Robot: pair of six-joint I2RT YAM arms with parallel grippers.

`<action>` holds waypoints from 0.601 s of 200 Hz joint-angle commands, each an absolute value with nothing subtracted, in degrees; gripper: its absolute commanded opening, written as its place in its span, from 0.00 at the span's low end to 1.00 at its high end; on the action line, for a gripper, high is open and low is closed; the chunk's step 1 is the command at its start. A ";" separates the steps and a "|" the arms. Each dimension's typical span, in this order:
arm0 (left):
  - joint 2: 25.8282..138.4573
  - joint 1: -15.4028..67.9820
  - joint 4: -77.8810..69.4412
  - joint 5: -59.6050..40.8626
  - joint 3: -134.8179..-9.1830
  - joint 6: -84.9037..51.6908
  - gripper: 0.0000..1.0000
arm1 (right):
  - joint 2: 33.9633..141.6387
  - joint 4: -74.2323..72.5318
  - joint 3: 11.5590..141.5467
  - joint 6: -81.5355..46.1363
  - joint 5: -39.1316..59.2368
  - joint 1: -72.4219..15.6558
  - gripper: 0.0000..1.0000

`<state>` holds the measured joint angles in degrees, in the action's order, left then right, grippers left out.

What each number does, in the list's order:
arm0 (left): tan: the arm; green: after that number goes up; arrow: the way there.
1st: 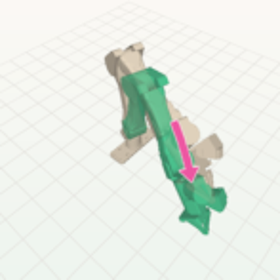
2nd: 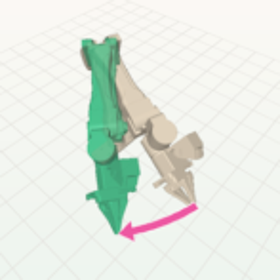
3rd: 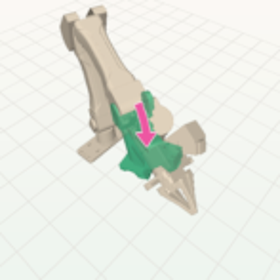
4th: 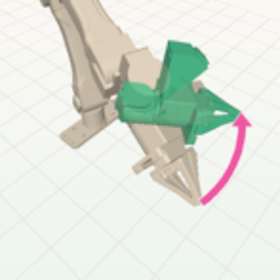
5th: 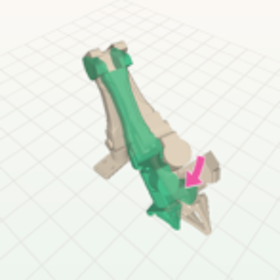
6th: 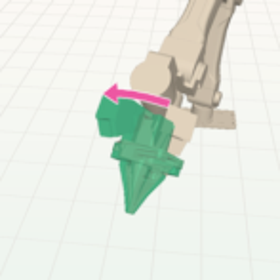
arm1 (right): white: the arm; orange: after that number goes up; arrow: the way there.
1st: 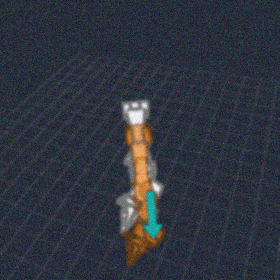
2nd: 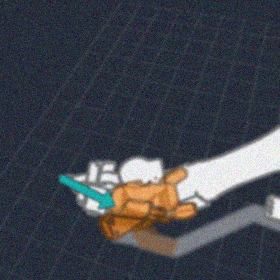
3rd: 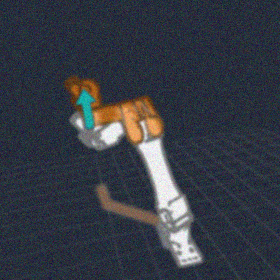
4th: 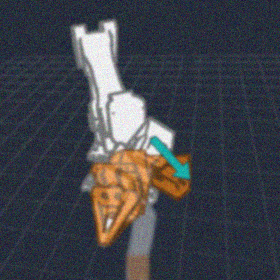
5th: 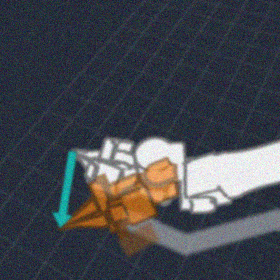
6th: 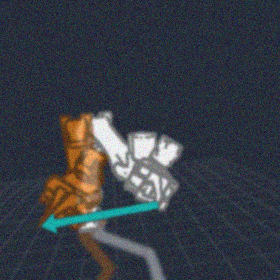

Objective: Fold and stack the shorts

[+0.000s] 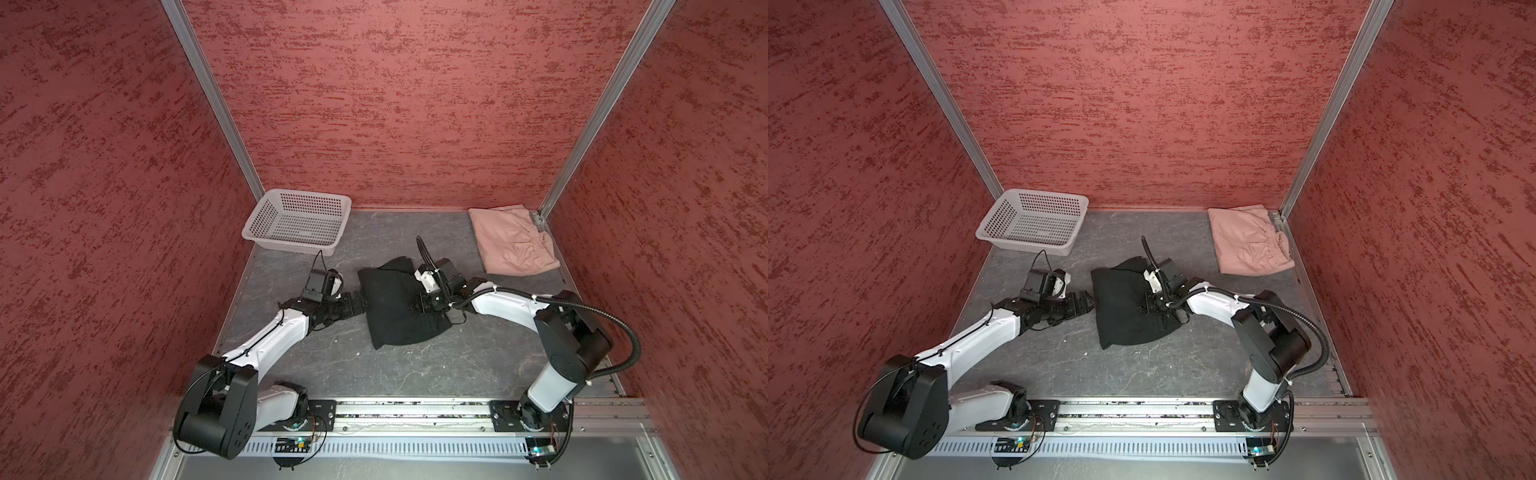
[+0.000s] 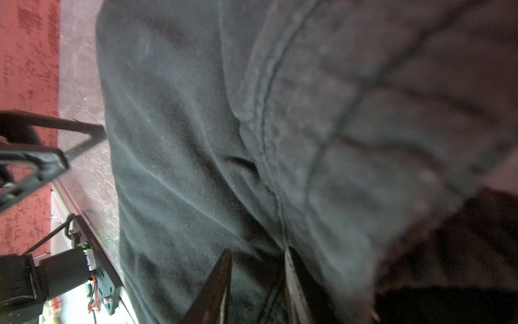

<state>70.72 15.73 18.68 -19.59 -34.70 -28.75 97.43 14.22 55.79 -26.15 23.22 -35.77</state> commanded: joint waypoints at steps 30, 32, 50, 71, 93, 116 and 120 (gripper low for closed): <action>71.76 17.97 14.98 -19.91 -37.43 -27.19 0.99 | 90.81 16.14 58.74 -22.38 21.58 -35.61 0.73; 71.80 18.01 15.02 -19.88 -37.51 -27.10 0.99 | 90.44 16.69 59.07 -22.05 21.17 -35.55 0.75; 72.34 17.95 14.40 -19.88 -37.12 -27.23 0.99 | 89.05 22.85 61.64 -18.73 17.82 -34.75 0.90; 73.60 18.34 13.30 -20.35 -36.58 -27.81 0.99 | 89.42 29.69 62.97 -14.95 14.80 -33.66 0.99; 74.56 19.09 12.03 -20.56 -36.17 -28.55 0.99 | 89.48 31.57 61.77 -13.37 14.19 -31.82 0.99; 75.49 19.94 11.17 -20.39 -36.21 -28.70 0.99 | 89.94 28.82 59.09 -13.25 15.81 -29.51 0.99; 75.70 19.99 11.09 -20.31 -36.21 -28.66 0.99 | 90.13 28.08 58.65 -13.20 16.29 -29.29 0.99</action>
<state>74.87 19.25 13.43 -20.12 -36.38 -28.69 89.43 27.09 60.90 -15.75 16.73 -31.22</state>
